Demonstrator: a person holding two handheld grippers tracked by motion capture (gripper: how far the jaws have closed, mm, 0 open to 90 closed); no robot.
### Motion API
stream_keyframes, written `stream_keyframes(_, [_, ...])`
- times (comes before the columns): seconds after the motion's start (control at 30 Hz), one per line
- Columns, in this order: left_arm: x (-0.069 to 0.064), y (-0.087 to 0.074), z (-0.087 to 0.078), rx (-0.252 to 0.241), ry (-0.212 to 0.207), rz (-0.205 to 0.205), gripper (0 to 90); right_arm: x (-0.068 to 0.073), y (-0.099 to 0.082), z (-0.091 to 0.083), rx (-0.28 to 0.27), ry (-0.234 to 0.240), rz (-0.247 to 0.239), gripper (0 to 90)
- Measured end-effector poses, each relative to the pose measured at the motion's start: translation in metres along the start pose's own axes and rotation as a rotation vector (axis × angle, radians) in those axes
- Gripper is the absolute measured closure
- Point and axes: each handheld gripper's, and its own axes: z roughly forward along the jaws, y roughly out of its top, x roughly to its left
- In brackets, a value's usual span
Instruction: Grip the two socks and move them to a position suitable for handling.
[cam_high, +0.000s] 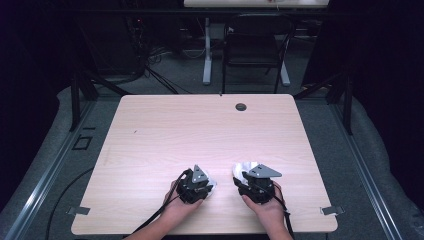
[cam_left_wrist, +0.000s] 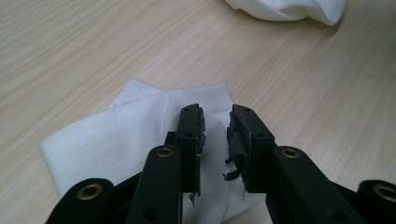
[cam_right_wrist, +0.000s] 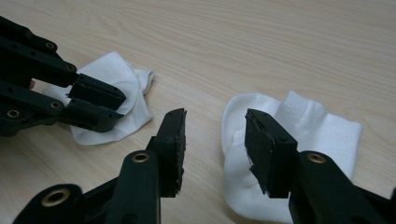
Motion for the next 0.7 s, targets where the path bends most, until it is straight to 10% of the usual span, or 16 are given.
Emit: stream_keyframes(0.7, [0.011,-0.001,-0.011,-0.065,-0.045,-0.072,89.8,0.005,0.001,0.001,-0.015,0.034,-0.001,69.7])
